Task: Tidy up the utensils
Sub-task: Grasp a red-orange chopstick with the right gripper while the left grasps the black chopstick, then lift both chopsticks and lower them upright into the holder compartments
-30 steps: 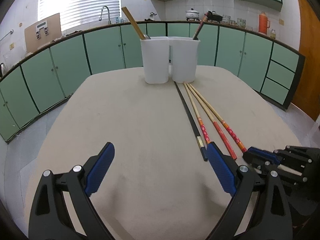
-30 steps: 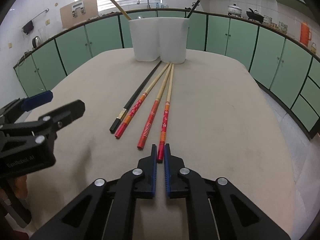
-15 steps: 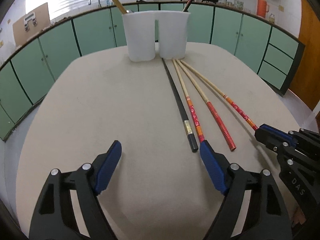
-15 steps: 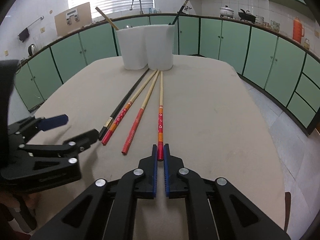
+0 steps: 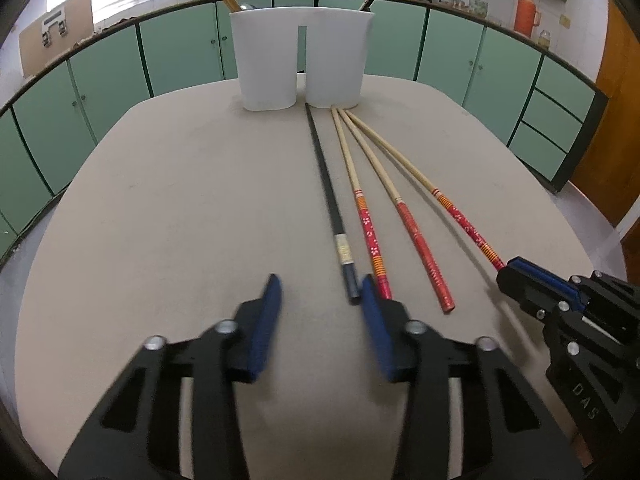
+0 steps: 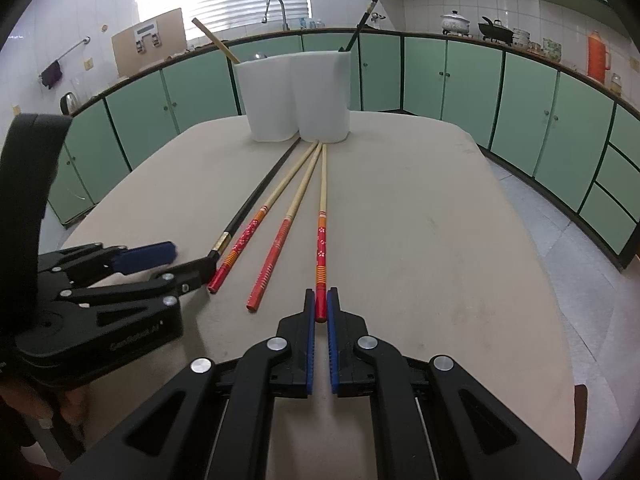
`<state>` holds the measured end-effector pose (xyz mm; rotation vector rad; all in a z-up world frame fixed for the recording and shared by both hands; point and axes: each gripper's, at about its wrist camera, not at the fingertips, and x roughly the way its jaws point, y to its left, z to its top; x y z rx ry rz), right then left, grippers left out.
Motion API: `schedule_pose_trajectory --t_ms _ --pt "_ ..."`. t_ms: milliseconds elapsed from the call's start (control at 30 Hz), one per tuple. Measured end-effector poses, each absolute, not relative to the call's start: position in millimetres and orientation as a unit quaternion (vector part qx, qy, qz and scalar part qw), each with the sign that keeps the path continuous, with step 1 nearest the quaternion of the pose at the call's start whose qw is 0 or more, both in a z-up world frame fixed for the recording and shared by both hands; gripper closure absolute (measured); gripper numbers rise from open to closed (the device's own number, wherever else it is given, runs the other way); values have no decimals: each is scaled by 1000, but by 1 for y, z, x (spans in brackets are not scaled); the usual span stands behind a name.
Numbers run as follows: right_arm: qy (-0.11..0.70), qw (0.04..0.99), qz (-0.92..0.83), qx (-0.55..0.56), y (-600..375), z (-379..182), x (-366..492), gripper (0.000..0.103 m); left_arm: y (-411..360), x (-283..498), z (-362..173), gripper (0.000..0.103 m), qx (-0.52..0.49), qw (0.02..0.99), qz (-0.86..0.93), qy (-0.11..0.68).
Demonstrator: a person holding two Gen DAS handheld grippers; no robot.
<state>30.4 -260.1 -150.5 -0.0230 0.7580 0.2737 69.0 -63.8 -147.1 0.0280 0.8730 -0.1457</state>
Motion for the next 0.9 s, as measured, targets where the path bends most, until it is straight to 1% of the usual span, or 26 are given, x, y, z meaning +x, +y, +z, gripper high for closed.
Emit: schedule_pose_trajectory --t_ms 67,100,133,400,633,900 --pt "368 920 134 -12 -260 -150 30 97 -63 69 -147 90 6 904 -76 421" --pt "368 920 134 -12 -260 -150 30 97 -62 68 -146 95 2 904 -80 420" --pt "368 920 134 -11 -260 -150 30 97 -61 68 -146 97 -4 904 -83 420" --pt "358 924 137 -14 -261 -144 28 97 -49 56 -135 97 -16 910 -79 406" --pt "333 932 144 -10 -265 -122 27 97 -39 42 -96 97 -20 931 -70 358" --pt "296 943 151 6 -276 -84 30 97 -42 33 -48 97 -17 952 -74 298"
